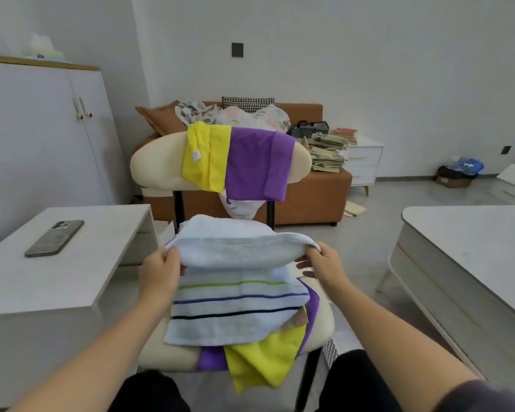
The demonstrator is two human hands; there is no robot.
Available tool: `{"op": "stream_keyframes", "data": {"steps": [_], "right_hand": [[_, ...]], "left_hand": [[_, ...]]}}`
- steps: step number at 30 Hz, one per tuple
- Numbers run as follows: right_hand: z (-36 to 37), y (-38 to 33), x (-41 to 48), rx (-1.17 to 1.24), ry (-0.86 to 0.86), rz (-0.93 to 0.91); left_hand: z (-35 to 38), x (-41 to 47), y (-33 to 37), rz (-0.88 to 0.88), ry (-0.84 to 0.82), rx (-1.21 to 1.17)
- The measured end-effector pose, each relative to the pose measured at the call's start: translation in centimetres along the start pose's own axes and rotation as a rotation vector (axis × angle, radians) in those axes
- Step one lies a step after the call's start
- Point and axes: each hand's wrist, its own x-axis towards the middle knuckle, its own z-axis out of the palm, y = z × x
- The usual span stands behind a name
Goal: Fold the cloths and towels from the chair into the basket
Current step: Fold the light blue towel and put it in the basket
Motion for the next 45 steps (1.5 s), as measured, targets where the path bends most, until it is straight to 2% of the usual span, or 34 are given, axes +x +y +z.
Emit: {"op": "stream_keyframes", "data": {"steps": [4, 7, 10, 14, 16, 17, 19, 25, 30, 33, 39, 45], "right_hand": [[0.3, 1.4, -1.2, -0.006, -0.097, 0.164], [0.6, 1.7, -1.6, 0.066, -0.119, 0.206], [0.7, 2.0, -1.0, 0.085, -0.104, 0.185], [0.9, 2.7, 0.3, 0.029, -0.106, 0.097], [1.1, 3.1, 1.0, 0.008, -0.111, 0.051], [1.2, 3.2, 1.4, 0.006, -0.108, 0.027], [1.5, 3.1, 2.1, 0.020, -0.106, -0.010], [2.8, 2.6, 3.7, 0.091, -0.151, -0.028], [3.0, 3.4, 5.1, 0.153, -0.239, 0.143], [2.7, 4.0, 5.2, 0.087, -0.189, 0.160], [2.0, 4.3, 5.2, -0.073, -0.150, 0.302], [0.5, 3.7, 4.0, -0.093, -0.188, 0.392]], "left_hand": [[0.3, -0.6, -2.7, 0.018, -0.095, 0.162], [0.7, -1.3, -3.2, 0.094, -0.130, 0.284], [1.5, -1.5, -3.1, 0.261, -0.156, 0.738], [3.6, -1.7, -1.3, 0.523, -0.091, 0.943], [5.5, -1.8, -0.1, 0.618, -0.124, 0.894], [6.6, -1.8, 0.5, 0.625, -0.196, 0.835], [8.8, -1.9, 1.3, 0.580, -0.332, 0.709], [12.9, -0.1, 1.8, 0.534, -0.418, 0.328], [14.2, 1.0, 0.7, 0.520, -0.352, 0.383], [14.3, 1.1, -0.6, 0.536, -0.292, 0.358], [14.8, 0.9, -0.4, 0.564, -0.302, 0.388], [14.7, 0.8, -0.6, 0.552, -0.305, 0.391]]}}
